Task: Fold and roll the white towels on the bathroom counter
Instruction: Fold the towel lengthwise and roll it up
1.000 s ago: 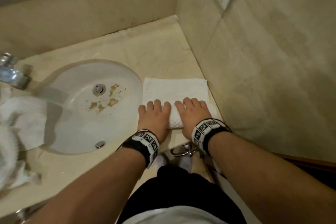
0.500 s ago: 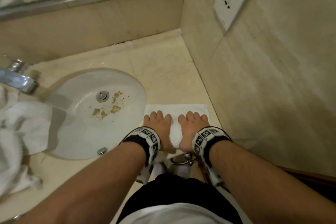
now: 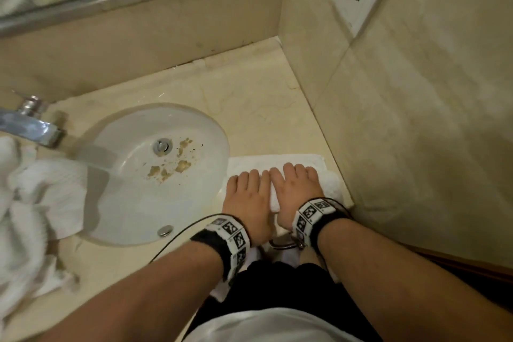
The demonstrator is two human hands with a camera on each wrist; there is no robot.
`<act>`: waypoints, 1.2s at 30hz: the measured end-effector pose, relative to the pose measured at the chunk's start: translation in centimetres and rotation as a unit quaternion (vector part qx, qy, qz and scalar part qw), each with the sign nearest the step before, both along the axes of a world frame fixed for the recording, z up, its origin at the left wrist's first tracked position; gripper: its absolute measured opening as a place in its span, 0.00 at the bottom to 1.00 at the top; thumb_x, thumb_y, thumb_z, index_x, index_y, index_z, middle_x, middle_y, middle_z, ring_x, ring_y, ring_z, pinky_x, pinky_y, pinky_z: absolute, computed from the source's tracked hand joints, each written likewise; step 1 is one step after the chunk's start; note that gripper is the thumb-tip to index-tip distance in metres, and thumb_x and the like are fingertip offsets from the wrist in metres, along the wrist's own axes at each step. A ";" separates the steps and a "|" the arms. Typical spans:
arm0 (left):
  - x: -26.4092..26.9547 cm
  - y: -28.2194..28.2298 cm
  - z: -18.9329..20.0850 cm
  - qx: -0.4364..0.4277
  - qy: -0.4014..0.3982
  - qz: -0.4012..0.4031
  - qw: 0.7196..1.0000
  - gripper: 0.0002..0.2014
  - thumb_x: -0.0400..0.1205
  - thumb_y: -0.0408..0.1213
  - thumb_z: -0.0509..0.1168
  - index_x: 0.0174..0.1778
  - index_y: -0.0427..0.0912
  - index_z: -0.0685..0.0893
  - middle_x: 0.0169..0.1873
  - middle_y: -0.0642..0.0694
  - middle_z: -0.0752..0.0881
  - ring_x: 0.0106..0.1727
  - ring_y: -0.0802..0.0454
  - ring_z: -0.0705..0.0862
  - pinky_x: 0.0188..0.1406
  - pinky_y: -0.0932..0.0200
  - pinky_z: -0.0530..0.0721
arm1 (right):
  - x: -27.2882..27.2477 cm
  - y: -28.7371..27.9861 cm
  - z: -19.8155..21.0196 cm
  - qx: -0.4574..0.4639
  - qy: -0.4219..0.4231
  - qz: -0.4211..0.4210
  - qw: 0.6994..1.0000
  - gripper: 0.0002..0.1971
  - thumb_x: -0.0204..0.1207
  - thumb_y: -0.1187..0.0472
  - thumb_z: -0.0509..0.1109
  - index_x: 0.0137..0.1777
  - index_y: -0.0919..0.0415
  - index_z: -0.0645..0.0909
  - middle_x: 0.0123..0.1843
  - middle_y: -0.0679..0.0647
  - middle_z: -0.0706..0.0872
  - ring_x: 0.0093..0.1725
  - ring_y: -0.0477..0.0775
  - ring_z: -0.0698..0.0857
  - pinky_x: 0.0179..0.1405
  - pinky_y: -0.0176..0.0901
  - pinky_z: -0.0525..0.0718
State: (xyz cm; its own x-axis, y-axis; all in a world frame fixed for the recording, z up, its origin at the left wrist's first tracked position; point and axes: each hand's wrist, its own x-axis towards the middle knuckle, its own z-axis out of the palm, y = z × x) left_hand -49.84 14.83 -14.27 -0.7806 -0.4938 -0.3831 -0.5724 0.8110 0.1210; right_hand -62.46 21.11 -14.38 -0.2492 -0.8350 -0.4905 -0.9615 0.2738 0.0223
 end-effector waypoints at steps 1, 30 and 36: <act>0.1 -0.1 -0.3 -0.017 -0.006 -0.006 1.000 0.45 0.68 0.54 0.65 0.82 0.39 0.64 0.66 0.42 0.73 0.64 0.39 0.72 0.68 0.42 0.69 | -0.2 -0.3 0.1 -0.002 -0.006 -0.002 1.000 0.48 0.59 0.46 0.74 0.79 0.51 0.57 0.69 0.57 0.68 0.67 0.63 0.69 0.69 0.59 0.66; 1.0 -2.5 -0.2 0.108 -0.078 0.110 0.985 0.51 0.52 0.79 0.65 0.67 0.51 0.70 0.62 0.47 0.74 0.64 0.42 0.75 0.65 0.44 0.72 | -0.1 -0.8 0.2 0.002 -0.074 0.081 0.994 0.44 0.57 0.27 0.70 0.72 0.49 0.69 0.65 0.56 0.75 0.65 0.62 0.74 0.73 0.59 0.64; 8.2 -1.6 1.4 0.096 0.072 0.387 0.914 0.48 0.62 0.84 0.64 0.60 0.45 0.76 0.58 0.46 0.79 0.58 0.44 0.79 0.59 0.47 0.80 | -0.7 -2.2 0.5 0.056 -0.076 0.086 0.992 0.36 0.60 0.41 0.70 0.70 0.48 0.68 0.64 0.56 0.75 0.65 0.62 0.74 0.69 0.60 0.68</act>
